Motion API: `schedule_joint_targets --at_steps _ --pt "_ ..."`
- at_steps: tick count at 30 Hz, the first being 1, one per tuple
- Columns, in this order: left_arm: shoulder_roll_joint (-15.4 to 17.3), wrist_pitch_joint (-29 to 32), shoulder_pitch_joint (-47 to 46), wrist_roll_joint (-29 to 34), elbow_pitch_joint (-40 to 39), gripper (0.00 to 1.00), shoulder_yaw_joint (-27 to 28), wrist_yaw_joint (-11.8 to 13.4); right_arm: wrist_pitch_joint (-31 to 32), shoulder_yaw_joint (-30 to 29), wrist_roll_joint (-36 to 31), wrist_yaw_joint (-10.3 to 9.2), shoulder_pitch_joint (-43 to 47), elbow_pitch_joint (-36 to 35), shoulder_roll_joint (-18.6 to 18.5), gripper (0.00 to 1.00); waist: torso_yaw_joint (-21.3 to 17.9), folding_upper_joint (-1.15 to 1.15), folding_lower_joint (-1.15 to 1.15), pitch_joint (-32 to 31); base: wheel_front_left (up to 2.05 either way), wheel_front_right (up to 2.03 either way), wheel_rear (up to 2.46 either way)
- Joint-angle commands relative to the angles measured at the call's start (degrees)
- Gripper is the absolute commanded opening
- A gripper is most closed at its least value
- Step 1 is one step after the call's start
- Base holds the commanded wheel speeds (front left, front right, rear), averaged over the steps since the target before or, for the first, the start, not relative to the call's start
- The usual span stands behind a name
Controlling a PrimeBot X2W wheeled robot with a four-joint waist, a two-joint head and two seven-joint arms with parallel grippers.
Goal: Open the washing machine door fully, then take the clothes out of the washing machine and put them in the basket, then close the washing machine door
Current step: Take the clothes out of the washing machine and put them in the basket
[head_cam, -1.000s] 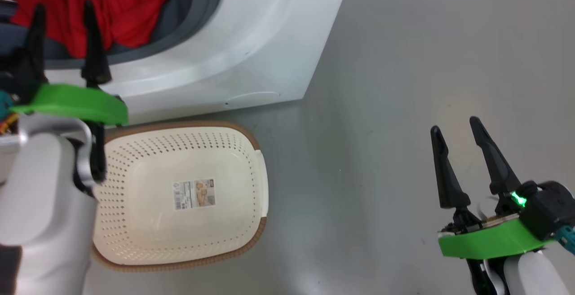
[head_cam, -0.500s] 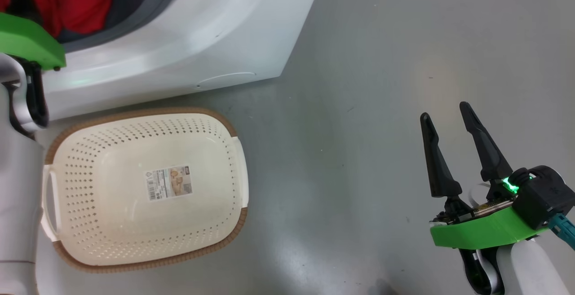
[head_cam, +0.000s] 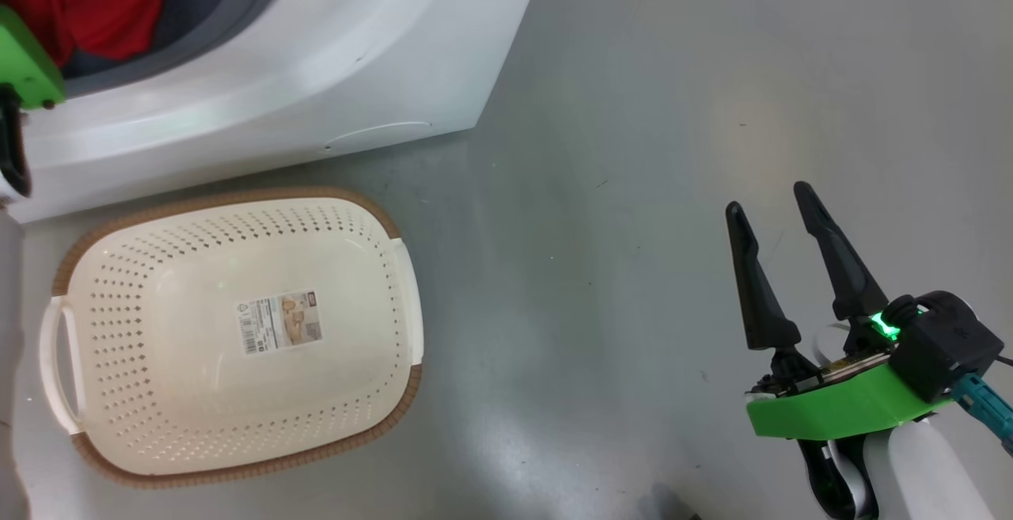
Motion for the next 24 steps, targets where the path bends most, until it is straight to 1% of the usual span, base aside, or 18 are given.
schedule_joint_targets --at_steps 1,6,14,18,24 --pt "3.4 1.1 -1.6 0.9 -0.1 1.00 0.3 0.1 -0.4 1.4 0.6 0.36 0.0 -1.0 -0.7 1.00 -0.2 0.00 0.00 0.1 0.00 0.00 0.00" --pt "4.4 5.1 -3.9 1.7 3.8 1.00 -1.2 -0.3 -0.4 2.2 0.8 0.36 -0.1 -0.6 -0.7 1.00 -1.1 0.00 0.00 0.4 0.00 0.00 0.00" --pt "5.7 7.8 -6.0 2.4 8.2 1.00 -2.7 -0.1 -0.4 3.0 1.2 0.36 0.0 0.1 -0.7 1.00 -2.4 0.00 0.00 0.7 0.00 0.00 0.00" --pt "6.3 7.7 -6.5 2.6 9.8 1.00 -3.0 0.4 -0.4 3.8 1.2 0.36 0.3 0.4 -0.7 1.00 -2.9 0.00 0.00 0.9 0.00 0.00 0.00" --pt "6.4 7.7 -6.9 1.7 11.9 1.00 -3.0 0.1 -0.4 4.1 1.3 0.36 0.2 0.7 -0.7 1.00 -3.1 0.00 0.00 1.1 0.00 0.00 0.00"
